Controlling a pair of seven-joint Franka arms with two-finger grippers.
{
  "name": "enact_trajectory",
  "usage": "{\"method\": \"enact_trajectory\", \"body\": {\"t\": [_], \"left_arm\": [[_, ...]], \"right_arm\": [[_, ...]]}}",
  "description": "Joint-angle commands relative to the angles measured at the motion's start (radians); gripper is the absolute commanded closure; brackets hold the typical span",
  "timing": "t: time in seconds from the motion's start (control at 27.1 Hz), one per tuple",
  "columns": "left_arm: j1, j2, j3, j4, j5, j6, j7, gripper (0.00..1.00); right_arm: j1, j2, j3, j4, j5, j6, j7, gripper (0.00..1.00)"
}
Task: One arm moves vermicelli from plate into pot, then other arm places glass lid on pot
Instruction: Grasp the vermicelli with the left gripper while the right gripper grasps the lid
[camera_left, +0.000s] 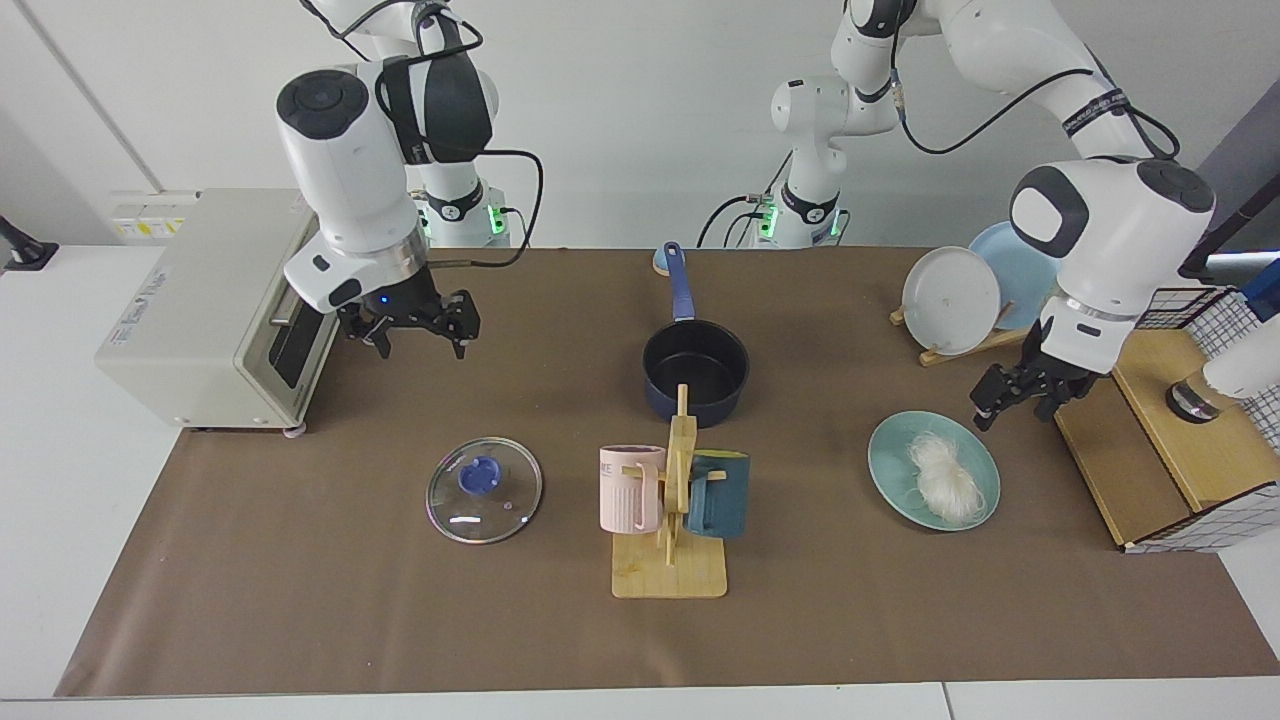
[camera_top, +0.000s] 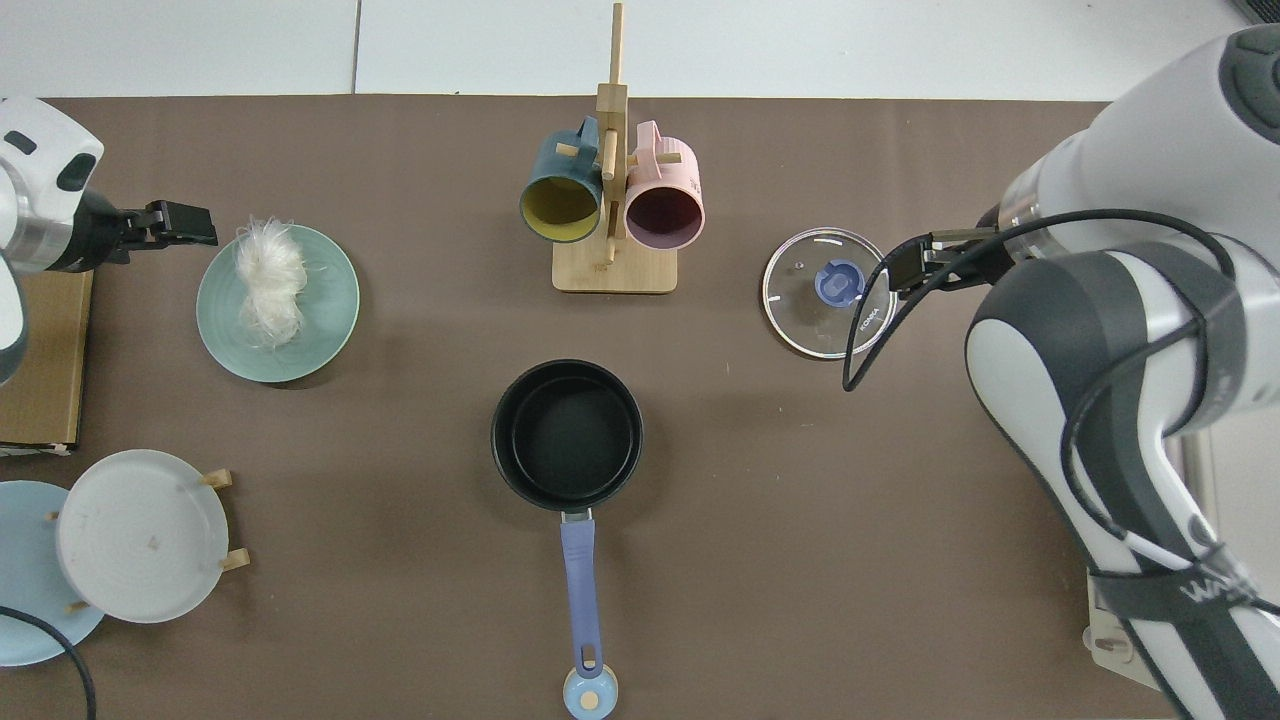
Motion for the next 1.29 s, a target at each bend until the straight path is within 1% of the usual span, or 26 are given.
{"method": "enact_trajectory", "body": {"t": [0.0,0.15,0.33,0.44,0.59,0.67,0.81,0.96,1.03,1.07,1.11,1.15,1.18,1.26], "left_arm": [[0.003,0.094,-0.007,0.048,-0.025,0.048,-0.028,0.0],[-0.004,0.145,-0.014,0.042,-0.028,0.116,-0.03,0.0],[-0.007,0.18,-0.019,0.036,-0.04,0.122,-0.016,0.0],[-0.011,0.192,-0.02,0.022,-0.04,0.124,-0.01,0.0],[-0.013,0.194,-0.022,-0.022,-0.042,0.147,0.007,0.0],[-0.014,0.195,-0.022,-0.039,-0.042,0.174,0.013,0.0],[-0.016,0.211,-0.025,-0.054,-0.042,0.187,0.015,0.0],[-0.022,0.214,-0.027,-0.063,-0.04,0.187,0.021,0.03],[-0.022,0.212,-0.028,-0.071,-0.04,0.187,0.022,0.14],[-0.022,0.212,-0.028,-0.074,-0.042,0.185,0.021,0.28],[-0.024,0.211,-0.028,-0.077,-0.042,0.187,0.022,0.52],[-0.024,0.211,-0.028,-0.077,-0.042,0.185,0.024,0.72],[-0.024,0.211,-0.028,-0.077,-0.042,0.185,0.022,1.0],[-0.022,0.211,-0.028,-0.074,-0.04,0.184,0.025,1.0]], "right_arm": [[-0.009,0.15,0.016,0.141,-0.016,0.035,-0.012,0.02],[-0.006,0.21,0.041,0.152,-0.051,0.107,0.006,0.03],[-0.006,0.266,0.078,0.144,-0.105,0.168,0.051,0.04],[-0.007,0.292,0.081,0.129,-0.119,0.205,0.051,0.04],[-0.018,0.307,0.081,0.08,-0.126,0.306,0.045,0.04],[-0.018,0.319,0.081,0.062,-0.126,0.34,0.04,0.04],[-0.018,0.353,0.081,0.055,-0.125,0.38,0.039,0.04],[-0.016,0.353,0.084,0.008,-0.125,0.409,0.034,0.04],[-0.018,0.352,0.084,-0.003,-0.125,0.409,0.019,0.04],[-0.019,0.35,0.085,-0.006,-0.125,0.409,0.013,0.04],[-0.019,0.349,0.085,-0.01,-0.123,0.409,0.008,0.04],[-0.019,0.347,0.084,-0.015,-0.123,0.409,0.0,0.04],[-0.019,0.342,0.085,-0.024,-0.123,0.409,-0.012,0.04],[-0.021,0.338,0.084,-0.04,-0.123,0.409,-0.029,0.04]]}}
